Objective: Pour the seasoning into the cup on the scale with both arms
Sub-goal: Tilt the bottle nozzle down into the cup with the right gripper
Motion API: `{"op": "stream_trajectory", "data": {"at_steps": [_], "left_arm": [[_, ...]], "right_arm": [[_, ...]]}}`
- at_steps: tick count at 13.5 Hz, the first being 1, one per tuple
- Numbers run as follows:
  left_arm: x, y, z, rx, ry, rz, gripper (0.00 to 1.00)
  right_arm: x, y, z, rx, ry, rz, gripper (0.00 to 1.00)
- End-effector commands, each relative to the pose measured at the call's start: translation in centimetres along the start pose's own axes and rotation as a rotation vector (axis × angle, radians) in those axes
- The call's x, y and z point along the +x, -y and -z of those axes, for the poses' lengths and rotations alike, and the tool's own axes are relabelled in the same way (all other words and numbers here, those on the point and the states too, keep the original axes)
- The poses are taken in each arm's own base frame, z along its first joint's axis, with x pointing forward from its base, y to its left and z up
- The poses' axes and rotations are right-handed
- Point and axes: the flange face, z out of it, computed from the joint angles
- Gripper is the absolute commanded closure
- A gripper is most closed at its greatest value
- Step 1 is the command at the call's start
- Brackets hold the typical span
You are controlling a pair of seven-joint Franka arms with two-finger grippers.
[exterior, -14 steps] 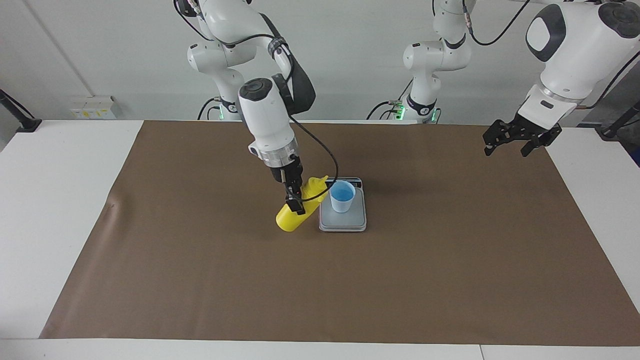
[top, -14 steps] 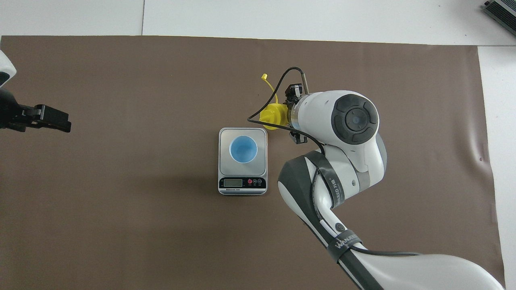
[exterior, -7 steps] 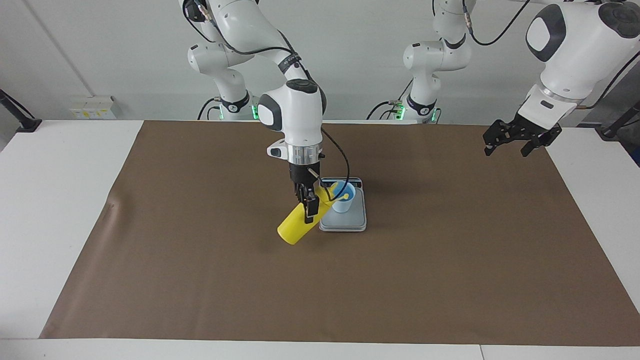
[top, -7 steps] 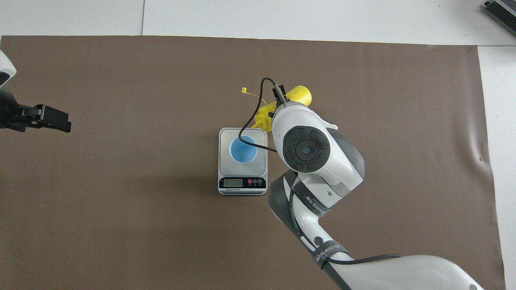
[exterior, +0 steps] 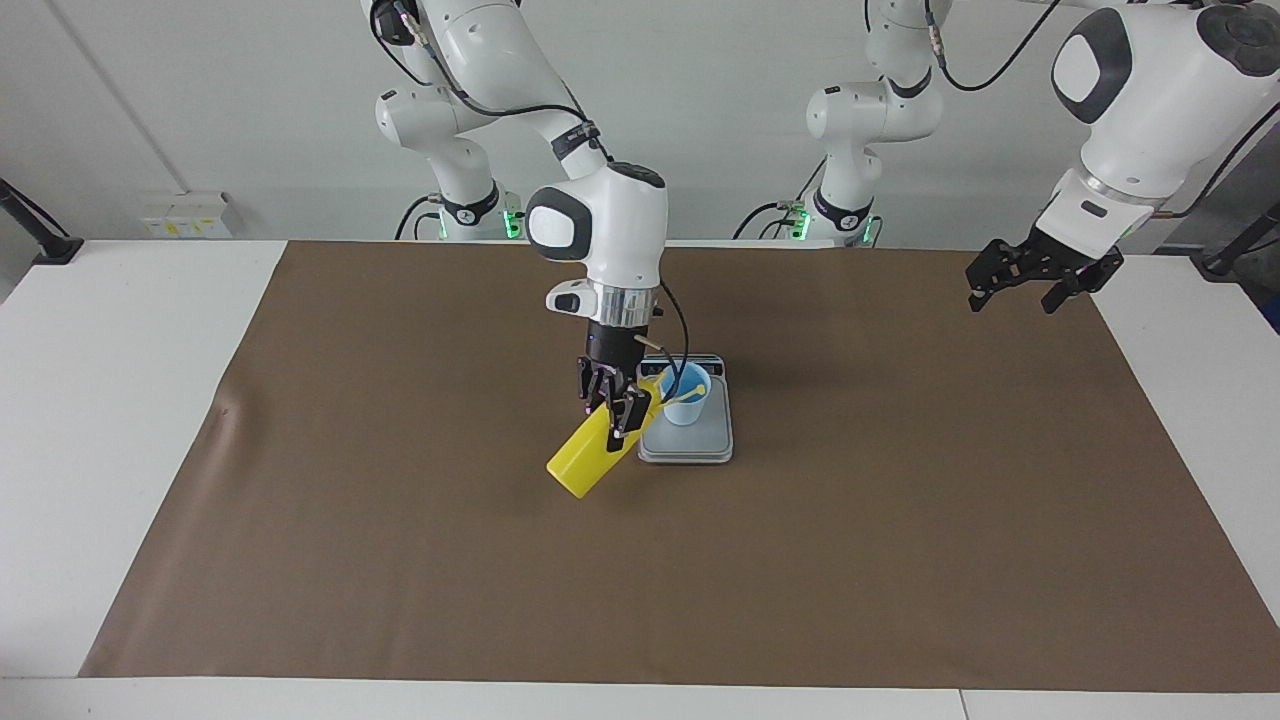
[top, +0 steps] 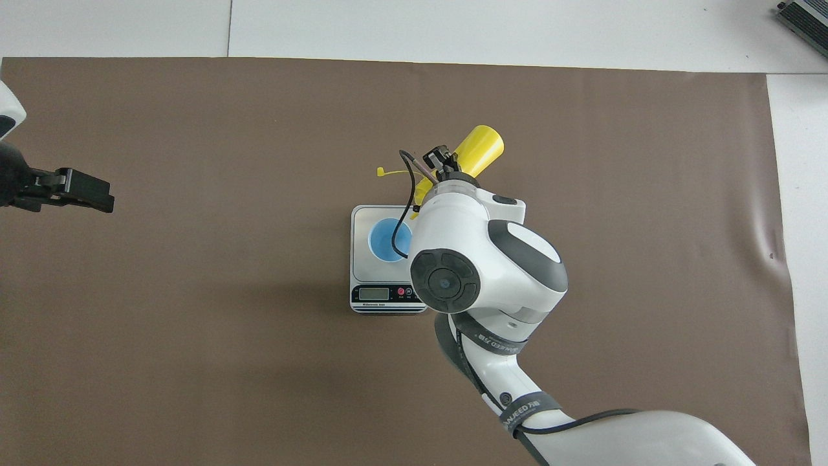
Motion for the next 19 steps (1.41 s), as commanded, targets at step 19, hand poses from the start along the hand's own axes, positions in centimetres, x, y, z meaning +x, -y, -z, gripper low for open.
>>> {"op": "stream_trajectory", "data": {"at_steps": [19], "left_arm": [[-0.7, 0.3, 0.0, 0.019, -0.012, 0.003, 0.0]], "right_arm": [[-5.2, 0.1, 0.4, 0.177, -0.287, 0.178, 1.0]]}}
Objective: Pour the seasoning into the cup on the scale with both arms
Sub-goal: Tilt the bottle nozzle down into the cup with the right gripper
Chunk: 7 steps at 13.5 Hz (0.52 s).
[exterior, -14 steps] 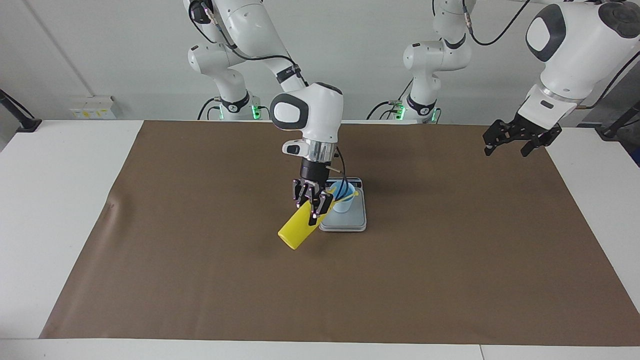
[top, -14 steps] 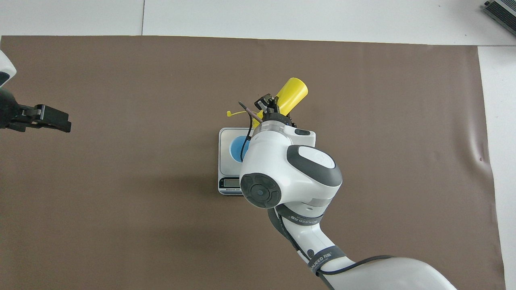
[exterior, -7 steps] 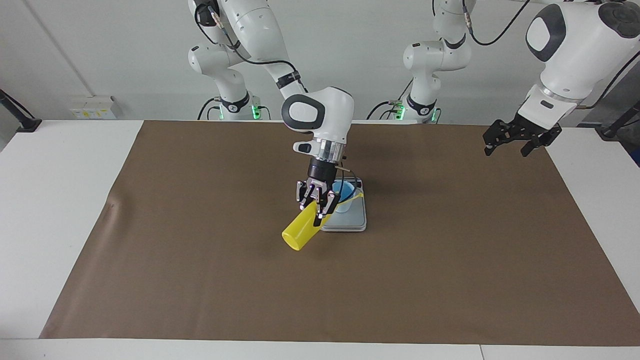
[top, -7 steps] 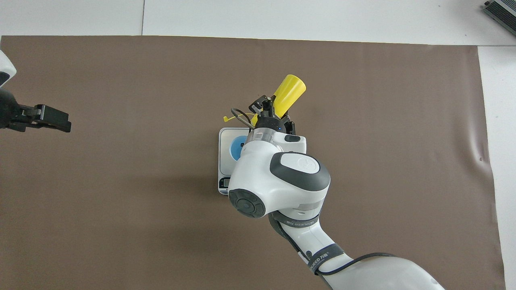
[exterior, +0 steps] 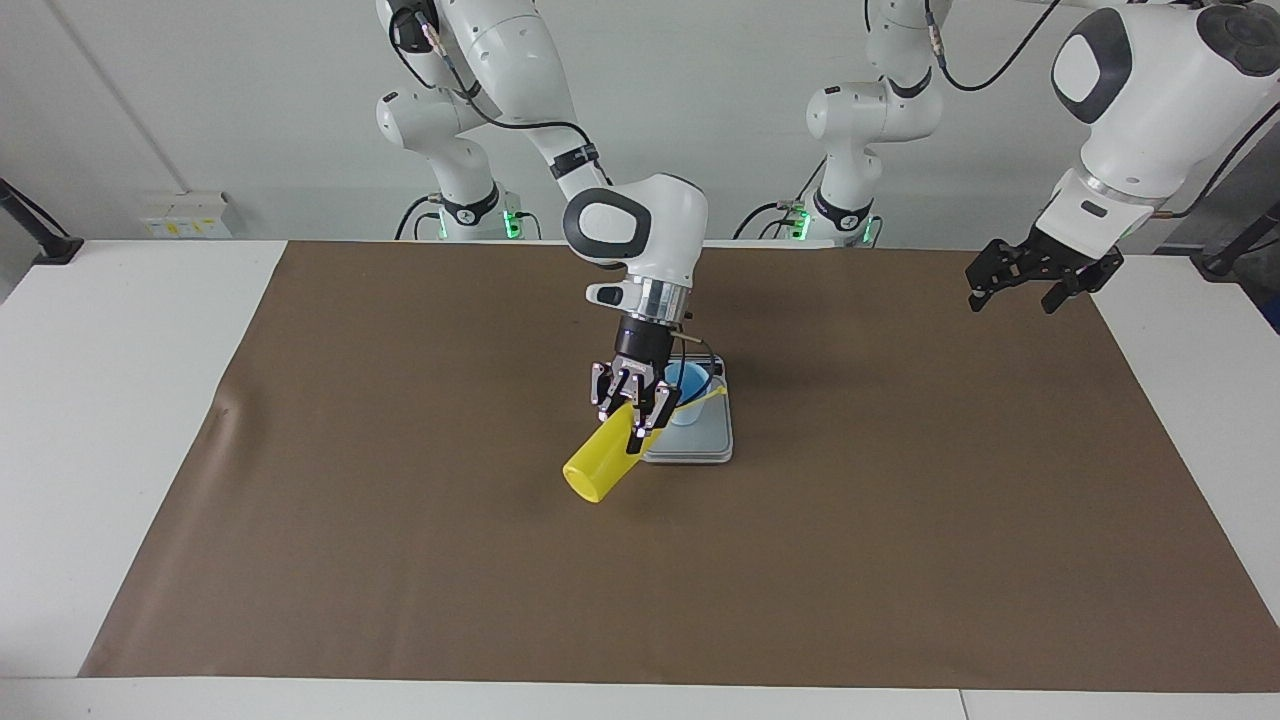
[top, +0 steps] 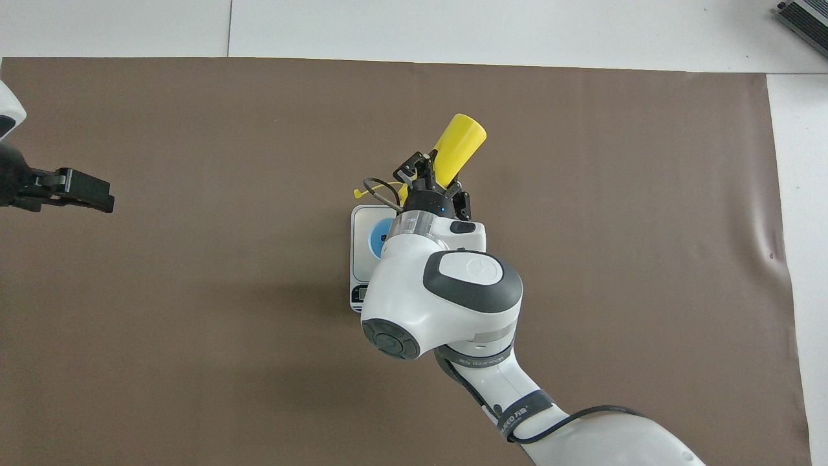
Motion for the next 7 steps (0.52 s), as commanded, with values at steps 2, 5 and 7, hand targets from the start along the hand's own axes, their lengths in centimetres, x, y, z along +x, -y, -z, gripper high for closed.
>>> {"op": "stream_trajectory", "data": {"at_steps": [2, 5, 7], "left_arm": [[-0.69, 0.34, 0.02, 0.019, -0.012, 0.003, 0.0], [-0.69, 0.34, 0.02, 0.019, -0.012, 0.003, 0.0], [-0.69, 0.34, 0.02, 0.019, -0.012, 0.003, 0.0]], "right_arm": [[0.11, 0.26, 0.26, 0.036, -0.058, 0.029, 1.0], [-0.44, 0.26, 0.52, 0.037, -0.057, 0.02, 1.0], [-0.46, 0.25, 0.54, 0.035, -0.061, 0.007, 1.0]]}}
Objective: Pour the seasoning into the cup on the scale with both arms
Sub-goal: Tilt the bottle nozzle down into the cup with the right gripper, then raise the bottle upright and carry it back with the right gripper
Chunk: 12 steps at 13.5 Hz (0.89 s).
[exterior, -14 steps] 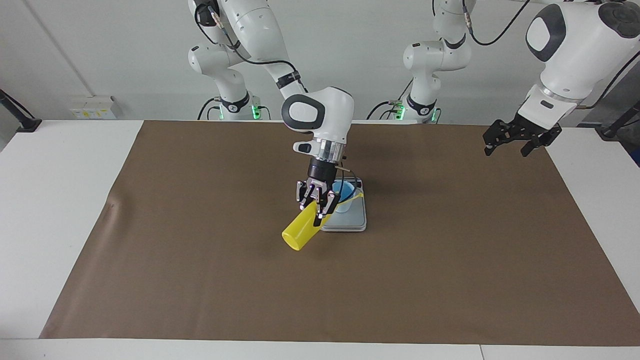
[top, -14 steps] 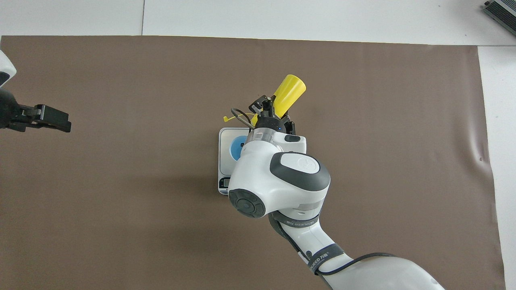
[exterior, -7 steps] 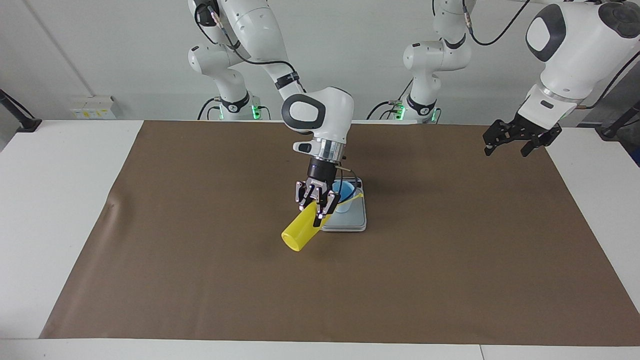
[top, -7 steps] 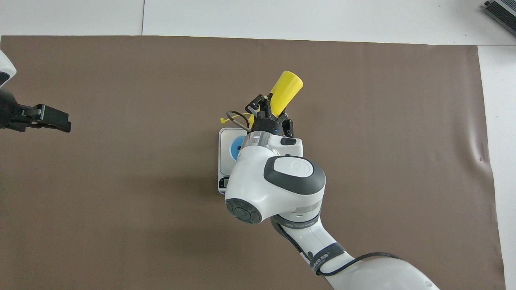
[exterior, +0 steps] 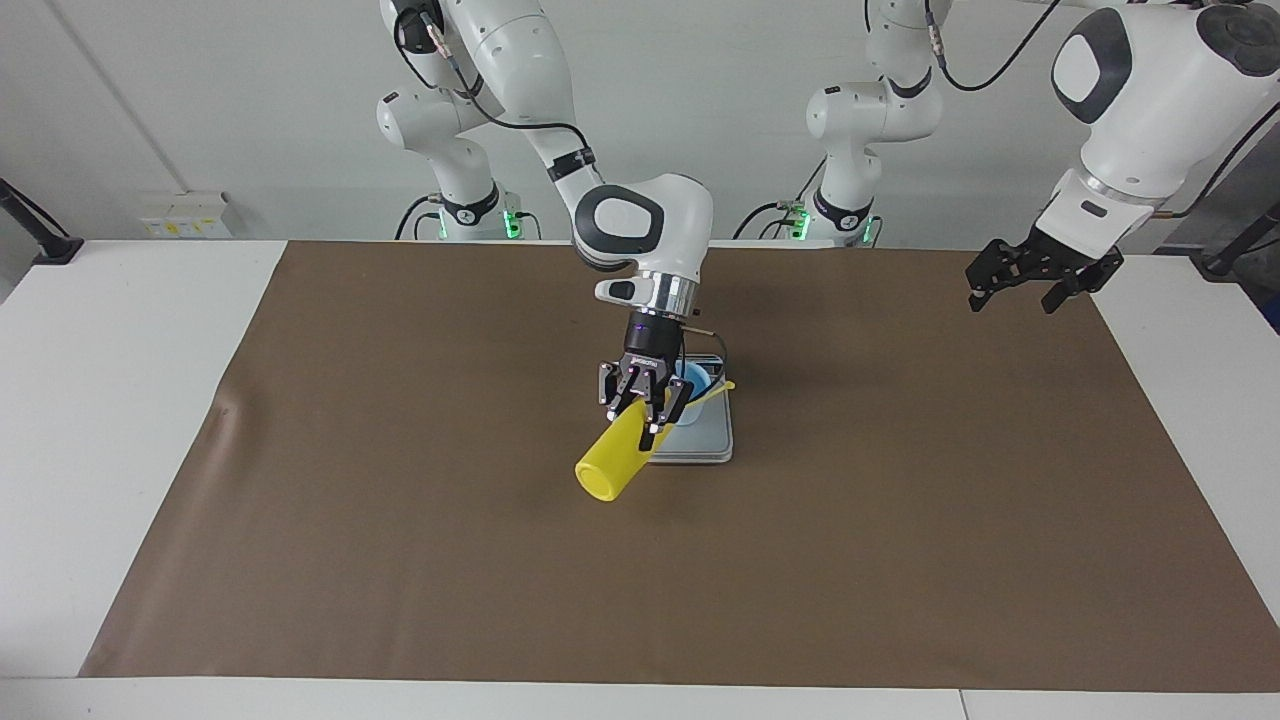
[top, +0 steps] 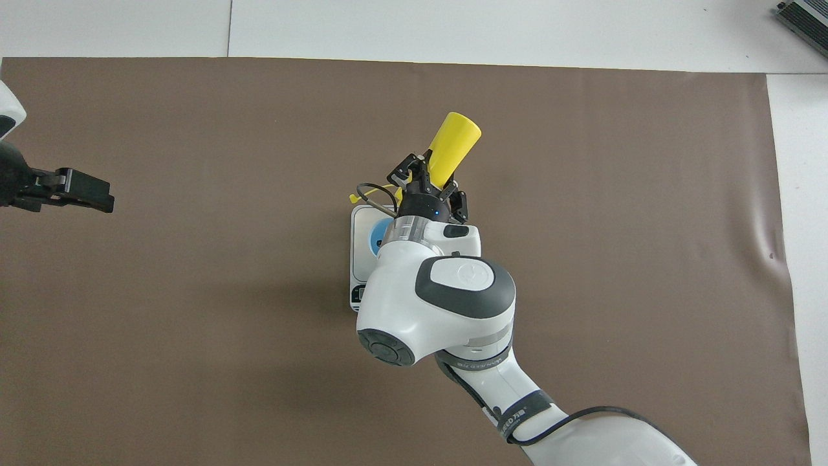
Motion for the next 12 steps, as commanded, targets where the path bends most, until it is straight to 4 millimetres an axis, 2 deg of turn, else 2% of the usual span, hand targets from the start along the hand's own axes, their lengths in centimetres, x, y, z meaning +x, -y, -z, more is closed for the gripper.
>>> {"op": "stream_trajectory", "data": {"at_steps": [1, 5, 12], "left_arm": [[-0.7, 0.3, 0.0, 0.019, -0.012, 0.003, 0.0], [-0.7, 0.3, 0.0, 0.019, -0.012, 0.003, 0.0], [-0.7, 0.3, 0.0, 0.019, -0.013, 0.003, 0.0]], "right_arm": [[0.2, 0.1, 0.2, 0.014, -0.037, -0.02, 1.0], [1.0, 0.3, 0.2, 0.007, -0.033, -0.088, 1.0], [7.5, -0.4, 0.2, -0.175, 0.137, -0.502, 1.0]]}}
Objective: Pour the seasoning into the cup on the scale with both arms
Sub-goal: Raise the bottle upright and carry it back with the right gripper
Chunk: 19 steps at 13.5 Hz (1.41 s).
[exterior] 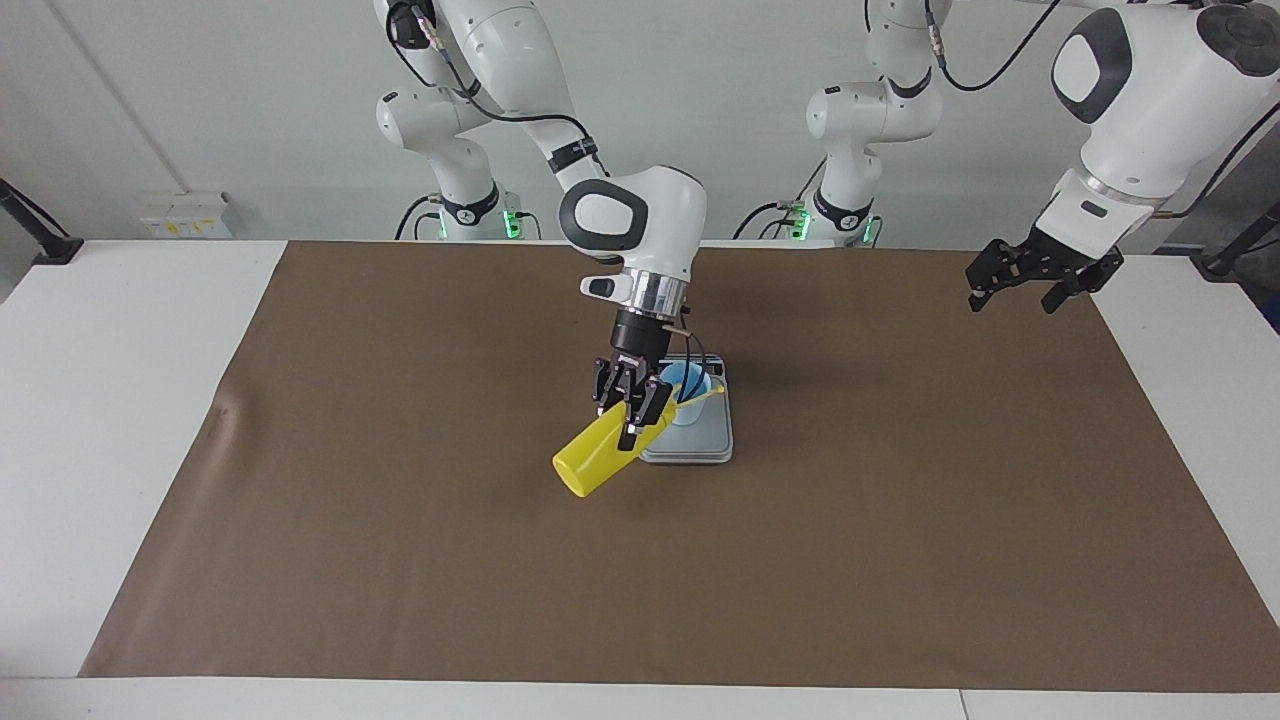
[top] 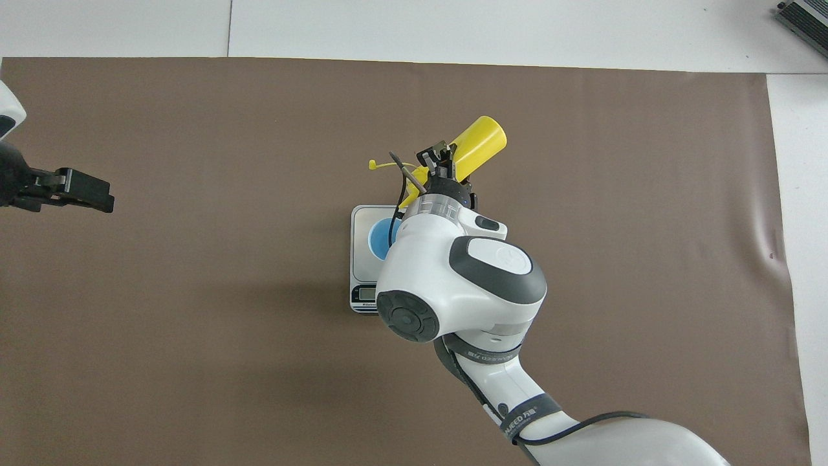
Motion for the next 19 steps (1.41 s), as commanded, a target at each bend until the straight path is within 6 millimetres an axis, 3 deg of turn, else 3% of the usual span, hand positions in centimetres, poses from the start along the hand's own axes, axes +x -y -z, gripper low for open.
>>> {"op": "stream_trajectory", "data": {"at_steps": [1, 8, 11, 15, 19], "left_arm": [[-0.7, 0.3, 0.0, 0.018, -0.012, 0.003, 0.0], [-0.7, 0.3, 0.0, 0.019, -0.012, 0.003, 0.0], [-0.7, 0.3, 0.0, 0.019, -0.013, 0.003, 0.0], [-0.7, 0.3, 0.0, 0.019, -0.012, 0.003, 0.0], [-0.7, 0.3, 0.0, 0.019, -0.012, 0.003, 0.0]], "right_arm": [[2.8, 0.9, 1.3, -0.062, 0.066, -0.162, 1.0], [10.8, 1.0, -0.4, -0.27, 0.281, -0.428, 1.0], [15.5, 0.1, -2.5, -0.349, 0.404, -0.556, 1.0], [22.7, -2.8, -6.4, -0.394, 0.583, -0.67, 1.0], [26.7, -7.6, -8.9, -0.405, 0.704, -0.687, 1.0]]}}
